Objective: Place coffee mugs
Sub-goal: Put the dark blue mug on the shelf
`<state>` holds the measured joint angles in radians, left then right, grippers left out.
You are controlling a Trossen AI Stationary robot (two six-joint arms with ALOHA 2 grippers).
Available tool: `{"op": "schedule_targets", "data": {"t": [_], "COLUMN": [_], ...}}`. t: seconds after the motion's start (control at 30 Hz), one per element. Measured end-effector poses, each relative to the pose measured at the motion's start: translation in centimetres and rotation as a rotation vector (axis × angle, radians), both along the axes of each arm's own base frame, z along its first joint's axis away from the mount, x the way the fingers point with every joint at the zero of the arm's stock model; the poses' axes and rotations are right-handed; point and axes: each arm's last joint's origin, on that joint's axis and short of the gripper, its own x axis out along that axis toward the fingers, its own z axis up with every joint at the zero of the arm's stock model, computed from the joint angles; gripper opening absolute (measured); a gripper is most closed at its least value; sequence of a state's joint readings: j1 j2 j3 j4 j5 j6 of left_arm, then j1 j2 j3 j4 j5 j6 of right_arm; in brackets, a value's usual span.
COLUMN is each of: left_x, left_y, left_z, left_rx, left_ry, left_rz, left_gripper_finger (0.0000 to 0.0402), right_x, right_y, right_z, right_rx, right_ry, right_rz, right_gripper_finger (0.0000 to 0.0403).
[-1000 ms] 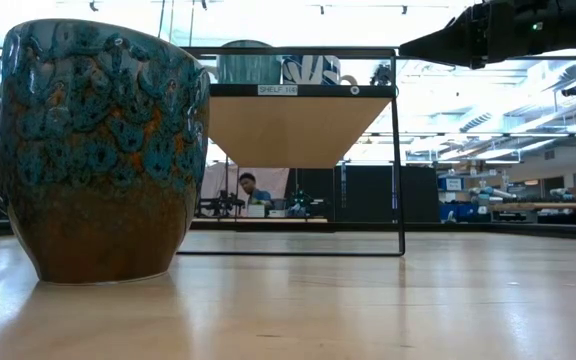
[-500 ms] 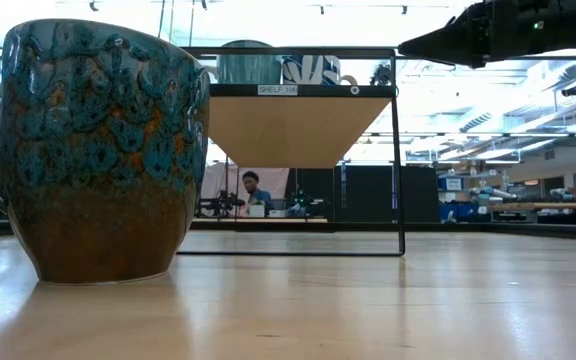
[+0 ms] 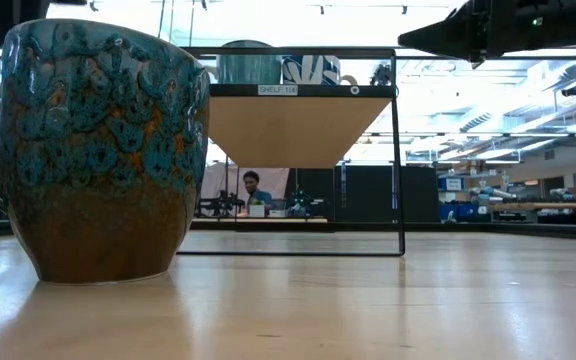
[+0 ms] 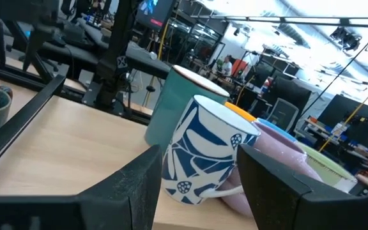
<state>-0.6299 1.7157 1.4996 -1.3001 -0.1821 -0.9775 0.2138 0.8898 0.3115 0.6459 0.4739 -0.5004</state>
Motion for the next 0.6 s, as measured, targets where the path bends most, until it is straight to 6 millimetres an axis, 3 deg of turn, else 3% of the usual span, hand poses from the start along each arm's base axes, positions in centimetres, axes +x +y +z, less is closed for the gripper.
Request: {"op": "schedule_targets", "data": {"t": [0.3,0.6], "left_x": [0.8,1.7], "left_y": [0.5,1.4], "left_z": [-2.2,-2.6], "left_rx": [-0.03,-0.067], "left_ry": [-0.02,-0.006], "left_rz": [-0.033,-0.14], "left_gripper_finger": [0.0175,0.0168], "right_x": [0.0,0.0], "right_y": [0.0,0.0], "right_z": [0.1,0.1], "right_rx": [-0.017,-0.013], "right_ry": [-0.002,-0.004], "right_rz": [0.002,0.003], "right_gripper_finger": [0.0208,0.0208]}}
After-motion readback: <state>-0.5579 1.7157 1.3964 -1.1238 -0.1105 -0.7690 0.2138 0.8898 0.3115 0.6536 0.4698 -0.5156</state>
